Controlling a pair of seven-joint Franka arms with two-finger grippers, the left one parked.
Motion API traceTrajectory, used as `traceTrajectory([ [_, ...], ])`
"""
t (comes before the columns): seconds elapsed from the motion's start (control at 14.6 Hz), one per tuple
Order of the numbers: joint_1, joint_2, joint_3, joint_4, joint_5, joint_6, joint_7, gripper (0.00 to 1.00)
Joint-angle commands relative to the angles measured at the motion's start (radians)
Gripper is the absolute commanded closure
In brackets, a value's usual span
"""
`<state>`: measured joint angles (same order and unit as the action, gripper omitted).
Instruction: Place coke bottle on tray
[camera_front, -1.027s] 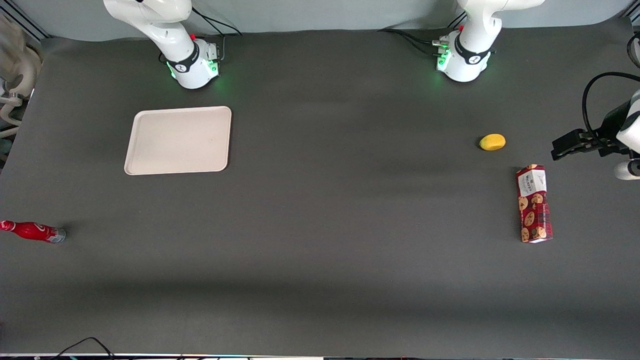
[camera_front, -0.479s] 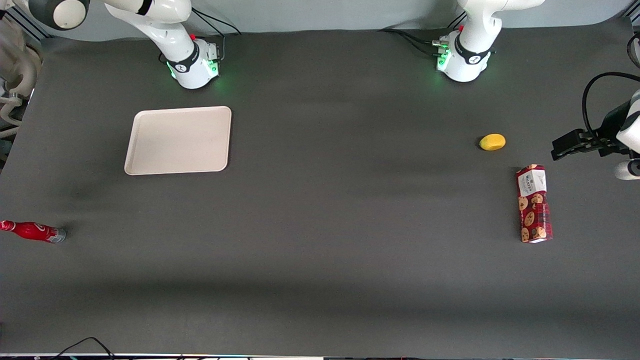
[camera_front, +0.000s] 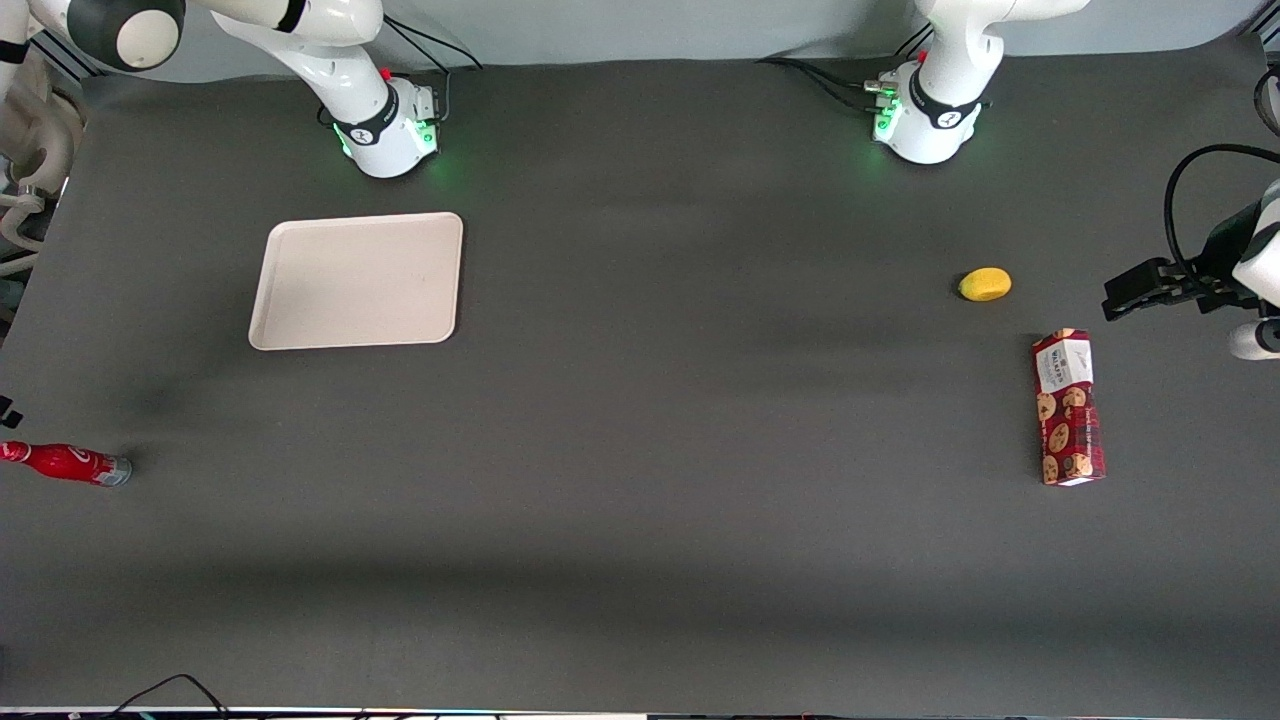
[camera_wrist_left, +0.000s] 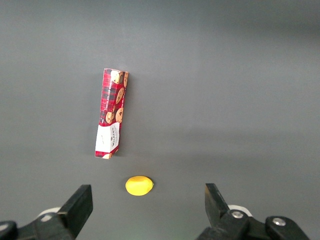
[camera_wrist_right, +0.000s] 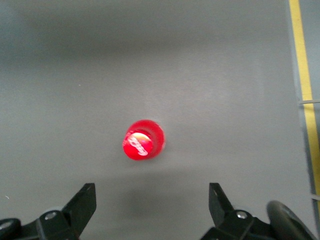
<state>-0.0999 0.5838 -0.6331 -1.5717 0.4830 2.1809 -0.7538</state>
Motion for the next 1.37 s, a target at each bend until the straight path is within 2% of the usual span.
traceTrajectory([
  [0.0,0.02,0.024,0.003,0.012,0.037,0.017,-0.01,0.0],
  [0.48,0.017,0.123,0.006,0.12,0.035,0.017,-0.022,0.0],
  [0.55,0.012,0.131,0.006,0.121,0.037,0.017,-0.021,0.0],
  [0.68,0.012,0.145,0.004,0.121,0.08,0.02,-0.025,0.0],
  [1.16,0.011,0.163,0.004,0.122,0.081,0.02,-0.027,0.0],
  [1.3,0.011,0.163,0.006,0.125,0.081,0.02,-0.024,0.05],
])
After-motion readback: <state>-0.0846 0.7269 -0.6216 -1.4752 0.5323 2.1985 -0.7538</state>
